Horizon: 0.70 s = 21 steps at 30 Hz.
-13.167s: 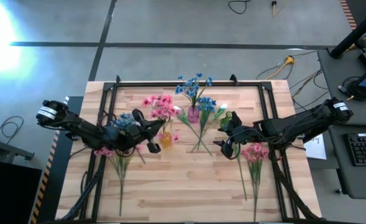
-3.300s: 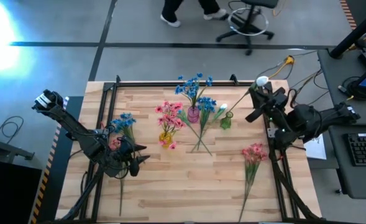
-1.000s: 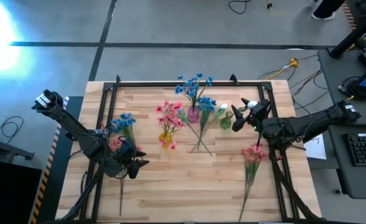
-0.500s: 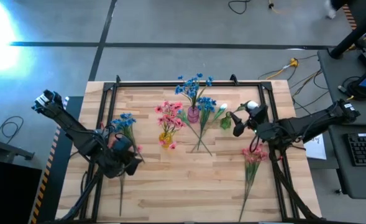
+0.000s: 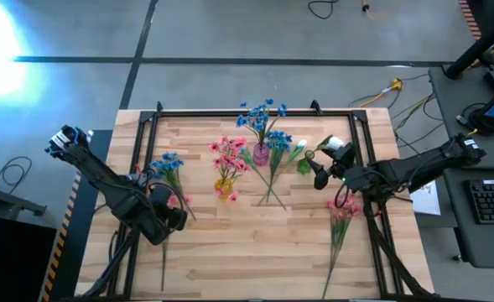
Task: Sort flowers into vase by color
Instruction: Put the bottom left pink flower into the yellow flower vase
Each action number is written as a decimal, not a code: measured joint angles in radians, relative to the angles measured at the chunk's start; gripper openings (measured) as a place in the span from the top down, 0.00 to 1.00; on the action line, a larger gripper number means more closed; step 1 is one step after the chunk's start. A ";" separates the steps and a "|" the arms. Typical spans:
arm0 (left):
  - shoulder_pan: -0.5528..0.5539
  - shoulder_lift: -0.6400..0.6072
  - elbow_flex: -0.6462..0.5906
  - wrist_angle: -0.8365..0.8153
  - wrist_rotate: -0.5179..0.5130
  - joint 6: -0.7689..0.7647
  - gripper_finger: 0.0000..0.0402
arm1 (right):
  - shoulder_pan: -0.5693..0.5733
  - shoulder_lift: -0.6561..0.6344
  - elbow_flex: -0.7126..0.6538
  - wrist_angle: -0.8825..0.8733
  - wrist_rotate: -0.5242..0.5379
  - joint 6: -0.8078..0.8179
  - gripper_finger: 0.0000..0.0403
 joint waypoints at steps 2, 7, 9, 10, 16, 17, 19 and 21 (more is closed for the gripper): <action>0.000 0.012 0.000 0.000 -0.001 -0.034 0.46 | 0.000 0.006 0.000 0.001 0.000 0.000 0.22; 0.005 0.072 0.000 -0.004 -0.064 -0.131 0.46 | 0.000 0.028 0.000 0.001 -0.001 -0.002 0.23; 0.009 0.106 0.000 -0.001 -0.084 -0.166 0.46 | 0.000 0.040 0.000 0.001 -0.001 -0.003 0.23; 0.009 0.122 0.000 0.001 -0.084 -0.184 0.46 | 0.000 0.045 0.000 0.001 -0.001 -0.003 0.23; 0.008 0.206 0.054 0.015 0.170 -0.242 0.46 | 0.000 0.057 0.000 0.000 -0.005 -0.004 0.22; 0.008 0.223 0.072 0.012 0.223 -0.254 0.46 | 0.000 0.057 0.000 0.000 -0.012 -0.005 0.22; 0.007 0.263 0.108 -0.012 0.281 -0.281 0.46 | 0.000 0.057 0.000 0.000 -0.018 -0.007 0.23; 0.007 0.305 0.136 -0.026 0.293 -0.283 0.46 | 0.000 0.057 0.000 0.000 -0.019 -0.014 0.23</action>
